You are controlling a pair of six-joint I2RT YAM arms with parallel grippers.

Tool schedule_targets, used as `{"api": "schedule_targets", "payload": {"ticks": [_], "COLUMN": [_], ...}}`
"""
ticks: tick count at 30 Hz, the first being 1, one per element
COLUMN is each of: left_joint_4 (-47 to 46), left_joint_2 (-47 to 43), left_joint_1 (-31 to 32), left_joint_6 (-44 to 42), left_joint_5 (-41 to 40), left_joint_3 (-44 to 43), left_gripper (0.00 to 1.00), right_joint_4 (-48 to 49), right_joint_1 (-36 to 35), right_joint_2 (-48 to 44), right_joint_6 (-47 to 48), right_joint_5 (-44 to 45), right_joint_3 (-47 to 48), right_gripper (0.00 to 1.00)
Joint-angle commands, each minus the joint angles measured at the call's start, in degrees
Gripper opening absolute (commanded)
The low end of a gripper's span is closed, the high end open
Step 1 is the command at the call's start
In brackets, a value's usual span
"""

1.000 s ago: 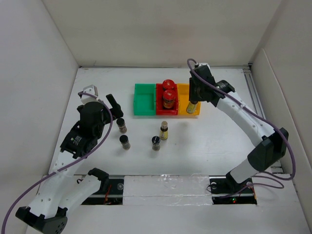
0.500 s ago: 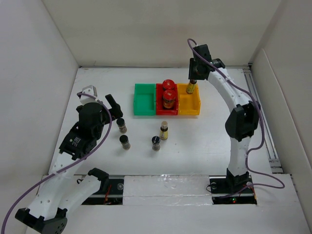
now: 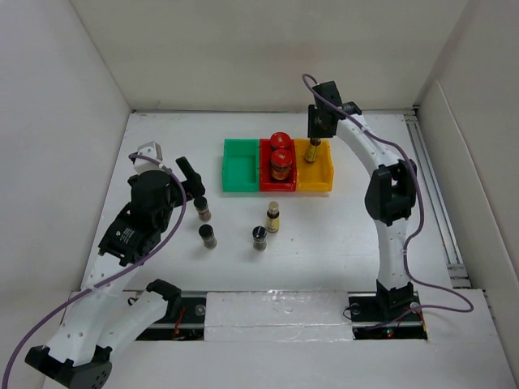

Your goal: Organize the condiment bottles

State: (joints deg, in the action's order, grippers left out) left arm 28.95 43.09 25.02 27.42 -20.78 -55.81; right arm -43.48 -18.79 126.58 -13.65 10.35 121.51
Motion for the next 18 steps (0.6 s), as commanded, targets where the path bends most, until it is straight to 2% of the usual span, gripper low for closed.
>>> {"api": "schedule_targets", "payload": {"ticks": [1,2,6,11,18], "left_joint_4": [-1.7,-1.88,-2.14,-2.23,-2.06], "left_joint_2": [-0.38,-0.46,-0.46,-0.64,-0.64], "left_joint_1": [-0.23,-0.23,-0.23,-0.23,-0.23], "left_joint_6": [-0.88,-0.96,-1.05,-1.23,-1.23], "left_joint_5": [0.74,0.82,1.26,1.61,1.53], "left_joint_3": [0.7,0.79,0.79,0.79,0.79], "left_gripper": [0.99,0.99,0.99,0.99,0.99], "right_joint_4": [5.69,5.78,5.52,6.22,4.82], "right_joint_1": [-1.17,-1.69,-2.21,-2.75,-3.27], "right_joint_2": [0.5,0.85,1.21,-2.73,-11.42], "right_joint_6": [0.55,0.47,-0.24,-1.2,-2.78], "right_joint_5": [1.51,2.12,3.71,5.38,8.8], "right_joint_3": [3.29,3.29,3.64,1.98,-0.48], "right_gripper": [0.05,0.08,0.62,0.77,0.8]}}
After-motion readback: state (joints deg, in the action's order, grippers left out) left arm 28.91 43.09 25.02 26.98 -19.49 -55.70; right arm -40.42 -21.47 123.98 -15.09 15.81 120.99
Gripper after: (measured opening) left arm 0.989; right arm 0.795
